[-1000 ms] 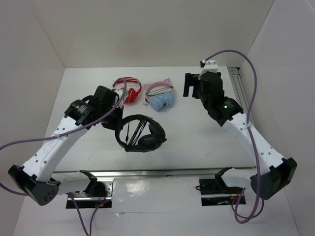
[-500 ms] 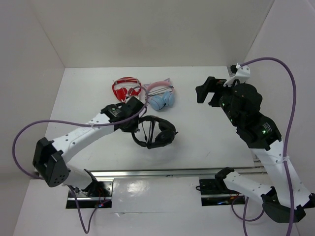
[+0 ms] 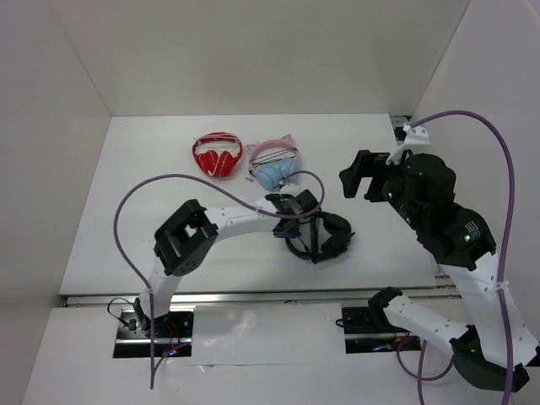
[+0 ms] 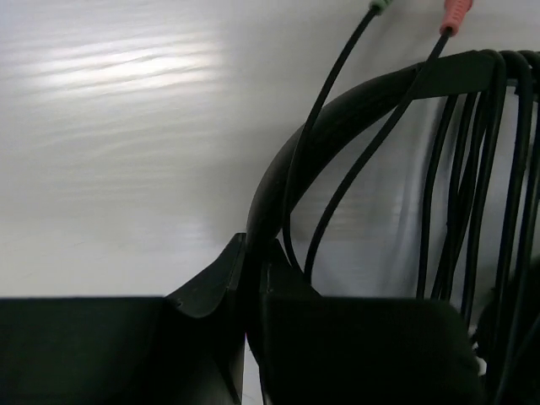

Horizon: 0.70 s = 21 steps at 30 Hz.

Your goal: Wrap the headphones

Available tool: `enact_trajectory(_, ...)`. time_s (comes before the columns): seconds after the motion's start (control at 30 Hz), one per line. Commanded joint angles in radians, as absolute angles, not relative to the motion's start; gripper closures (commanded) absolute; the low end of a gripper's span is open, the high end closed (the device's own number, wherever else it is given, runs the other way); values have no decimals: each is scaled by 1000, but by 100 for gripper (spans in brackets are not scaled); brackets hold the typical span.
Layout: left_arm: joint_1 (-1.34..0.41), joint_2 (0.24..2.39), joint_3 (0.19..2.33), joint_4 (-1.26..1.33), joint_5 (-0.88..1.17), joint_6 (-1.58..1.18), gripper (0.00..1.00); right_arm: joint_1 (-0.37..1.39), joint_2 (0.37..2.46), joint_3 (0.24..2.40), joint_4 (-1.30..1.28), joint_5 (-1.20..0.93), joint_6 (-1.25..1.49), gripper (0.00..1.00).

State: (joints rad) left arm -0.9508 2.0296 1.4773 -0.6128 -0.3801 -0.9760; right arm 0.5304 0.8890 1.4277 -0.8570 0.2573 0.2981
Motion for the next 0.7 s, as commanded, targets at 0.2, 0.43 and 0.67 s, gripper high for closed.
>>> enact_trajectory(0.2,-1066,2368,1910,-546,-295,-1052,72,517,891,1756,-1021,186,308,0)
enact_trajectory(0.43,-1077,2231,1743,-402,-176,-980,0,494,893,1717,-1036,152,288,0)
enact_trajectory(0.67,-1077,1959,1548,-563,-404,-1011,0,466,854,1617,-974,65,310,0)
